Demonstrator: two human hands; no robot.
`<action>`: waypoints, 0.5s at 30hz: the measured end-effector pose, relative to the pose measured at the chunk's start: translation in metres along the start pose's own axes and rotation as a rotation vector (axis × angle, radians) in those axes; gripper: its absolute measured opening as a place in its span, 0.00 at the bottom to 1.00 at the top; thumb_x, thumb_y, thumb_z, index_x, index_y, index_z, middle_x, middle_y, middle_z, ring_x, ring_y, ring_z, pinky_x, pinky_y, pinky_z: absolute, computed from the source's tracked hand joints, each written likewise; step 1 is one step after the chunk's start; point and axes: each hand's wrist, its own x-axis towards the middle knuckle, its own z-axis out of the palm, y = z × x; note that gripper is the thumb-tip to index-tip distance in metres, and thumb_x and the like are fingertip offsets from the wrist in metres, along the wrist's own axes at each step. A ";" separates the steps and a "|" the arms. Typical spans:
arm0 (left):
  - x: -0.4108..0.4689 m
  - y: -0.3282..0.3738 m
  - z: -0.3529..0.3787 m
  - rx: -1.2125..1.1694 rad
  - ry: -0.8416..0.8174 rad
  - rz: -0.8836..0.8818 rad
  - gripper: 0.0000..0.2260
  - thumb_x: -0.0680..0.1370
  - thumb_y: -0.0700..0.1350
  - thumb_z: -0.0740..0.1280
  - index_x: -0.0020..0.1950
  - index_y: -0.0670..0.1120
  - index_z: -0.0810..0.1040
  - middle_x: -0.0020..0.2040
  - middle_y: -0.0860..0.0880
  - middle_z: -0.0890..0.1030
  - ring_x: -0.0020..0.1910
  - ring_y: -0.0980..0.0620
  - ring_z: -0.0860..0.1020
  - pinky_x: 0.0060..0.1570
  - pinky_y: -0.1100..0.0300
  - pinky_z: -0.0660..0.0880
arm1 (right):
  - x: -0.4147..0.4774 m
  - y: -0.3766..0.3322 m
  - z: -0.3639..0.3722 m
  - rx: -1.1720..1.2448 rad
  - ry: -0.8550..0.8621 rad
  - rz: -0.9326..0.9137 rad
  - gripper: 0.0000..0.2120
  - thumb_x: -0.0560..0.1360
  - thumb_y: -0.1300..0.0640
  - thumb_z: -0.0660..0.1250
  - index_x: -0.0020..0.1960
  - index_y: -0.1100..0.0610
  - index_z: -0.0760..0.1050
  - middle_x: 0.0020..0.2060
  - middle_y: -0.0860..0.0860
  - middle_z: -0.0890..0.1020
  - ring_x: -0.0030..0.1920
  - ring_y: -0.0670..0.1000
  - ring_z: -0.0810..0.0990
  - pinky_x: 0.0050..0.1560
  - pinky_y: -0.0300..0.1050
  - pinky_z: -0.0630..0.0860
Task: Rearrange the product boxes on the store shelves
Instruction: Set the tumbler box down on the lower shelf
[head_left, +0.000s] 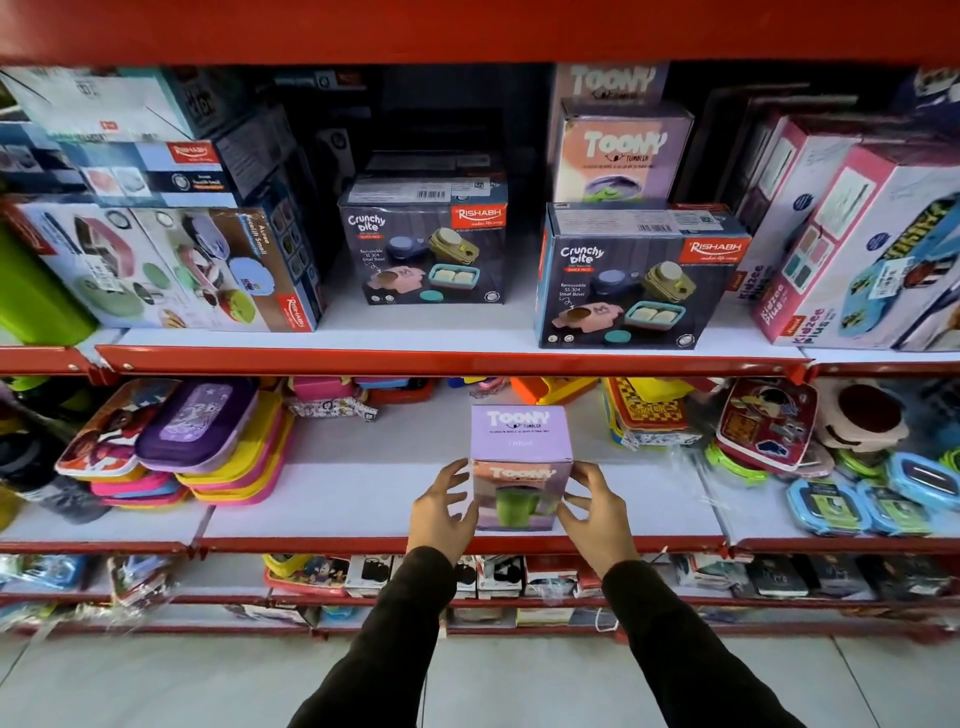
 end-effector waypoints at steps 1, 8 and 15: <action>-0.003 -0.001 -0.002 -0.004 0.027 0.051 0.20 0.76 0.38 0.69 0.66 0.54 0.74 0.63 0.49 0.82 0.58 0.47 0.83 0.50 0.61 0.81 | -0.003 -0.001 -0.003 0.028 0.021 -0.009 0.26 0.75 0.64 0.74 0.69 0.51 0.71 0.67 0.50 0.80 0.62 0.56 0.83 0.61 0.51 0.82; 0.006 0.072 -0.019 -0.092 0.369 0.526 0.17 0.77 0.36 0.67 0.60 0.55 0.74 0.54 0.54 0.77 0.51 0.57 0.77 0.49 0.58 0.77 | 0.001 -0.070 -0.046 0.185 0.499 -0.327 0.23 0.72 0.71 0.71 0.61 0.50 0.76 0.56 0.52 0.81 0.56 0.49 0.81 0.56 0.36 0.77; 0.055 0.194 -0.033 -0.111 0.167 0.643 0.25 0.81 0.45 0.65 0.78 0.51 0.64 0.76 0.53 0.70 0.73 0.54 0.71 0.72 0.60 0.68 | 0.052 -0.145 -0.113 0.208 0.638 -0.315 0.28 0.80 0.59 0.65 0.77 0.50 0.63 0.77 0.51 0.67 0.79 0.52 0.63 0.79 0.52 0.60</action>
